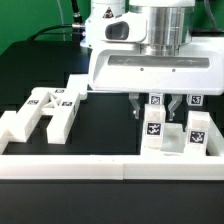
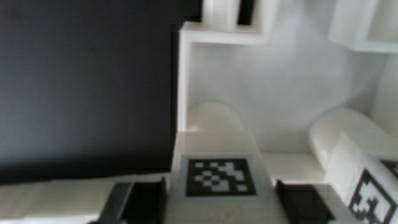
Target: Assemble chair
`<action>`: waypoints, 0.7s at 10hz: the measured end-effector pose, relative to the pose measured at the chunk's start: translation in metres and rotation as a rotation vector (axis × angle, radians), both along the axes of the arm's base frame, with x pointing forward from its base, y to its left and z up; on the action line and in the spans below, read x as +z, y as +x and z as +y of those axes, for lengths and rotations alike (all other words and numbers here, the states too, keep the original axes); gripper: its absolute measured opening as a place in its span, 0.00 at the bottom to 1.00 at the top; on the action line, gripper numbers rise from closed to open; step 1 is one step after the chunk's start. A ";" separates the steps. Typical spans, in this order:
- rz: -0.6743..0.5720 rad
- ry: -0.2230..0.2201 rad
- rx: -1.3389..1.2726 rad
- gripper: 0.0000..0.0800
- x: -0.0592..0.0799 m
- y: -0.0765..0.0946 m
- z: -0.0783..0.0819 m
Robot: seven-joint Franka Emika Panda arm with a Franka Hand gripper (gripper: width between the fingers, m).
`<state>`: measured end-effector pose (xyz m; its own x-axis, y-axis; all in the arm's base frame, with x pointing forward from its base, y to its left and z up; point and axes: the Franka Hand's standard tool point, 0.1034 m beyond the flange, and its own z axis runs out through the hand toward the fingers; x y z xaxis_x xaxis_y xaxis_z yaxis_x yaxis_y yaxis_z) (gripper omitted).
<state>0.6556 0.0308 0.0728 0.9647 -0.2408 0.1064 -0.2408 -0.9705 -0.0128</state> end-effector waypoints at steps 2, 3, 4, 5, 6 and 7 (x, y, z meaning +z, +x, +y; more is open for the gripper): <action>-0.001 0.015 -0.115 0.36 0.000 0.000 0.002; -0.001 0.033 -0.198 0.36 0.000 0.000 0.004; -0.001 0.047 -0.266 0.36 0.000 0.000 0.005; -0.001 0.055 -0.323 0.36 0.000 0.000 0.006; -0.001 0.055 -0.321 0.36 0.000 0.000 0.006; 0.000 0.055 -0.316 0.48 0.000 0.000 0.006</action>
Offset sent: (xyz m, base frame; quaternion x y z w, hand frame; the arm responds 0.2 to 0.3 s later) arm 0.0006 -0.0006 0.0011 -0.0007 -0.0030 0.1931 0.9812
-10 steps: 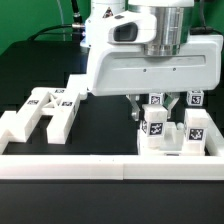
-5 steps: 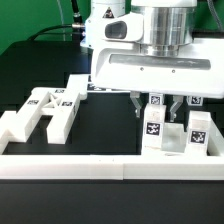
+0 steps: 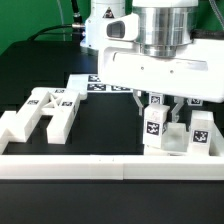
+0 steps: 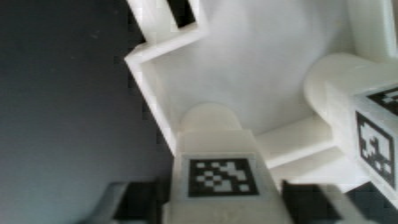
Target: Assemble chair
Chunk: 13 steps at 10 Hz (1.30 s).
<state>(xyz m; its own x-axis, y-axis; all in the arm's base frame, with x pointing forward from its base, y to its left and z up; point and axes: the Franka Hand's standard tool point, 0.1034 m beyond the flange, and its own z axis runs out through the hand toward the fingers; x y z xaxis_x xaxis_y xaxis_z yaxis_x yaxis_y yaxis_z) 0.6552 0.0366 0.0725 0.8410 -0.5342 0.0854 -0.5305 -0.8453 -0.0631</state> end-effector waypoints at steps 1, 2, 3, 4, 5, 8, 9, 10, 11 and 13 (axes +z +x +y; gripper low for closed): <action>0.000 -0.004 0.031 0.48 0.000 0.000 0.000; -0.001 -0.010 0.079 0.72 0.000 0.000 -0.002; -0.001 -0.035 0.226 0.78 0.000 0.000 -0.002; -0.001 -0.048 0.320 0.78 0.001 0.001 -0.002; -0.002 -0.057 0.400 0.81 0.001 0.001 -0.001; 0.002 -0.096 0.683 0.81 0.001 0.001 -0.001; 0.003 -0.107 0.756 0.81 0.001 0.001 -0.001; 0.006 -0.121 0.843 0.81 0.001 0.001 -0.002; 0.007 -0.129 0.913 0.81 0.002 0.001 -0.003; 0.013 -0.157 1.051 0.81 0.003 0.003 -0.003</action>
Offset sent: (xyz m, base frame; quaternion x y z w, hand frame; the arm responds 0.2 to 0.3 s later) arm 0.0049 -0.0006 0.0076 -0.0167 -0.0031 -0.2612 0.9651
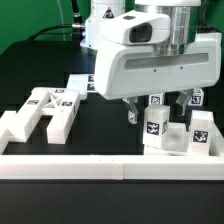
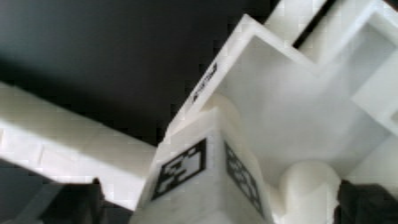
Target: Assemble chair
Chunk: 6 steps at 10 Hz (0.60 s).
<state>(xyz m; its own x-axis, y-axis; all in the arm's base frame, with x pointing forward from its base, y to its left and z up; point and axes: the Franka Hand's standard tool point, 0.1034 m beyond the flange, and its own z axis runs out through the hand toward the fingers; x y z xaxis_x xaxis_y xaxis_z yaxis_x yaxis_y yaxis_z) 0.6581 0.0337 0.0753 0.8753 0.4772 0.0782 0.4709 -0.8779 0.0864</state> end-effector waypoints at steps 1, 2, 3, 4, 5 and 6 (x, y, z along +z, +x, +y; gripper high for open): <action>0.000 -0.014 0.064 0.81 0.001 0.001 0.000; 0.002 -0.027 0.129 0.81 0.001 0.001 0.000; 0.005 -0.038 0.193 0.81 0.001 0.002 -0.001; 0.007 -0.043 0.232 0.81 0.002 0.002 -0.003; 0.011 -0.054 0.289 0.81 0.001 0.002 -0.005; 0.011 -0.054 0.287 0.81 0.001 0.002 -0.005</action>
Offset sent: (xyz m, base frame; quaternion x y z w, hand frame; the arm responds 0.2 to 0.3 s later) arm 0.0033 -0.0009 0.0043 0.0030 -0.0091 -0.1338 0.9910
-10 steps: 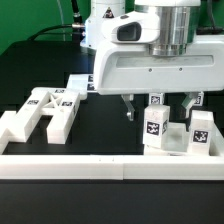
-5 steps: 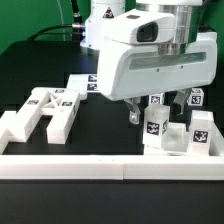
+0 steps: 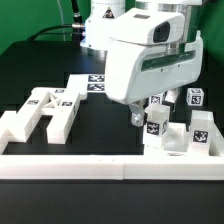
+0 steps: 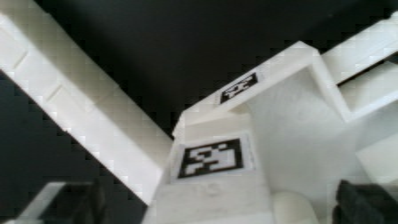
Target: Assemble chair
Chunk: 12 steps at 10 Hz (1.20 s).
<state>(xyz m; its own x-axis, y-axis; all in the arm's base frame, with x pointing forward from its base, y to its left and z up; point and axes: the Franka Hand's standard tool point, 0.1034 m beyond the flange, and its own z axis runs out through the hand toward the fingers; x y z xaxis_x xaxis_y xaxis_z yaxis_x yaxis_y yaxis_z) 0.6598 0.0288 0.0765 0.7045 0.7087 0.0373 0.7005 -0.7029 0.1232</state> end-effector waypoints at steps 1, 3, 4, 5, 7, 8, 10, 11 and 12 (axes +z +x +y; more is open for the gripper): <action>0.000 0.000 -0.001 0.66 0.000 0.000 0.000; 0.000 0.000 -0.001 0.36 0.000 0.000 0.000; -0.001 0.002 -0.021 0.36 0.000 0.000 0.000; -0.002 0.003 -0.028 0.36 0.000 0.000 0.000; -0.012 0.031 -0.227 0.36 0.000 0.000 0.000; -0.016 0.040 -0.299 0.36 -0.001 -0.001 0.001; -0.025 0.062 -0.480 0.36 -0.001 -0.001 0.002; -0.030 0.076 -0.586 0.36 -0.001 -0.001 0.002; -0.035 0.088 -0.686 0.36 -0.001 -0.001 0.004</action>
Offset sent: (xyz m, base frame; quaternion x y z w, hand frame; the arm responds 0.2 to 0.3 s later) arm 0.0000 0.0000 0.0000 0.0000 0.0000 0.0650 0.9979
